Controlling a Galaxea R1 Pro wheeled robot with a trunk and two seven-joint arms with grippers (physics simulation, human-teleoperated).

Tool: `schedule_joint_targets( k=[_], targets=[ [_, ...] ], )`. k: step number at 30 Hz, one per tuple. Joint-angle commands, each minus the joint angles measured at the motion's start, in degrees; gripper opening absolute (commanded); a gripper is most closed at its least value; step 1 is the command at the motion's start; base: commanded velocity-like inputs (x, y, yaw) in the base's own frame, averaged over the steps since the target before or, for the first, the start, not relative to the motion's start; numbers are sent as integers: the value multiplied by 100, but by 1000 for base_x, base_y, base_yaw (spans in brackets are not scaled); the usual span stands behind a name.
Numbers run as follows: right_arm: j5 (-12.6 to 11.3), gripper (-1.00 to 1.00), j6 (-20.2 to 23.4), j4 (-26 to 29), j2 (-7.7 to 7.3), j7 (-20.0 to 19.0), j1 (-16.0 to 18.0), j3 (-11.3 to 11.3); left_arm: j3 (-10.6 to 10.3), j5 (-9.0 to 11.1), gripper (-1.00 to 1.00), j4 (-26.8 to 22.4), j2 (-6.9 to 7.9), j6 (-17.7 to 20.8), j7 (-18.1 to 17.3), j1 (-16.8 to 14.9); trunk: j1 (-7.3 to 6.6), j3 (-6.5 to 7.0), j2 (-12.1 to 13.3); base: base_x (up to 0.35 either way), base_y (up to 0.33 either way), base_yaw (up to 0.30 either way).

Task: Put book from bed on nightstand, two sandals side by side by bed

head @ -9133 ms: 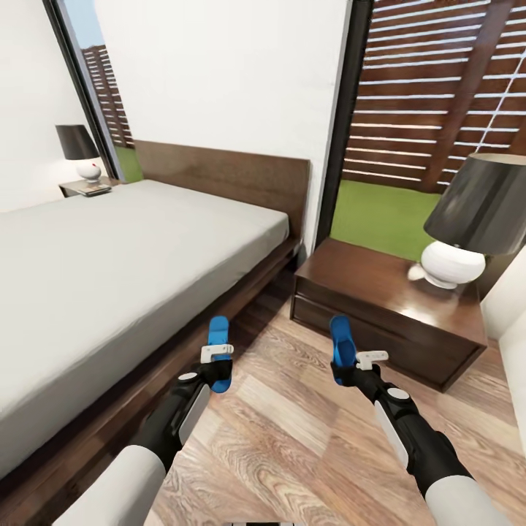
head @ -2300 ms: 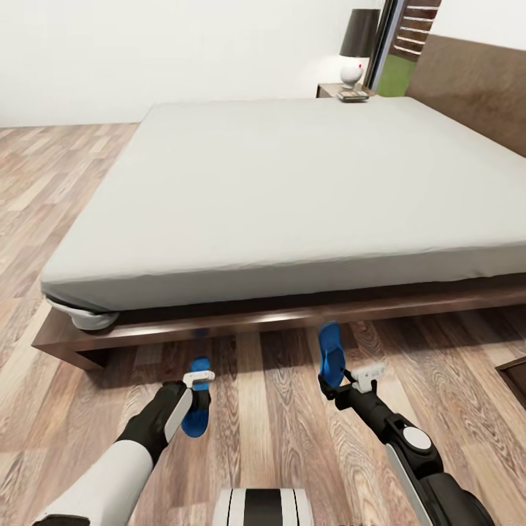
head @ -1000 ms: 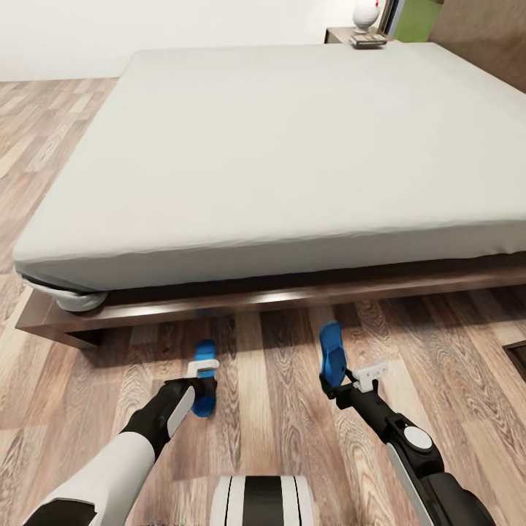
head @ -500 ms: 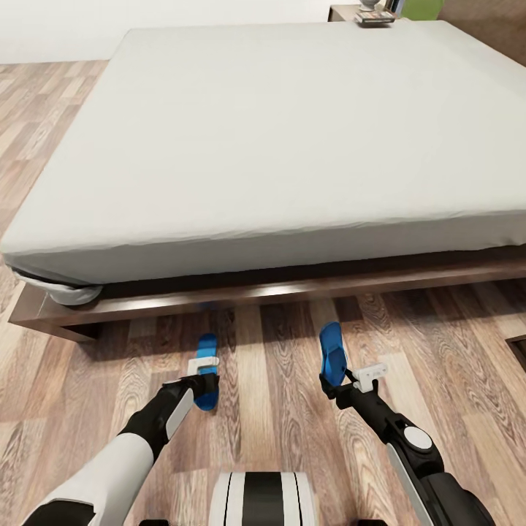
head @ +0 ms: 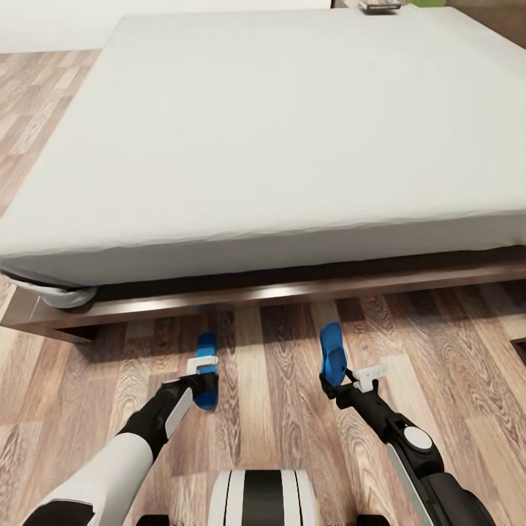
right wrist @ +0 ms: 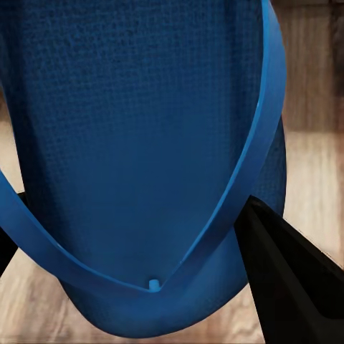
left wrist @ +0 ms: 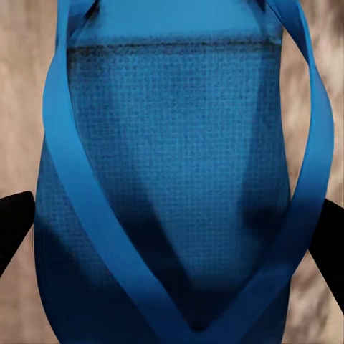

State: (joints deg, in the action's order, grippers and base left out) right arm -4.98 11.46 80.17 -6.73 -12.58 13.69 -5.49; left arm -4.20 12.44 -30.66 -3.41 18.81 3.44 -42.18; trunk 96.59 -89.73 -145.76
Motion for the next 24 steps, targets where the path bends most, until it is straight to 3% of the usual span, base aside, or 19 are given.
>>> schedule_joint_targets(
  k=[1, 13, 17, 24],
  targets=[
    [-56, -100, 37, 8, -4, 1, 2, -4, -28, 56, -100, -12, 0, 27, 34, -1, 1, -26, -3, 0, 0, 0],
    [-56, -100, 37, 16, -4, 1, 2, 1, -30, 56, -100, -14, -1, 27, 34, 0, 32, -292, -19, 0, 0, 0],
    [-56, -100, 38, 17, -4, 1, 2, 3, -35, 56, -100, -15, -1, 27, 34, -1, 32, -292, -19, 0, 0, 0],
    [-56, -100, 40, 17, -4, 1, 2, 2, -37, 56, -100, -12, -1, 27, 34, -1, 50, -447, -28, 0, 0, 0]
  ],
)
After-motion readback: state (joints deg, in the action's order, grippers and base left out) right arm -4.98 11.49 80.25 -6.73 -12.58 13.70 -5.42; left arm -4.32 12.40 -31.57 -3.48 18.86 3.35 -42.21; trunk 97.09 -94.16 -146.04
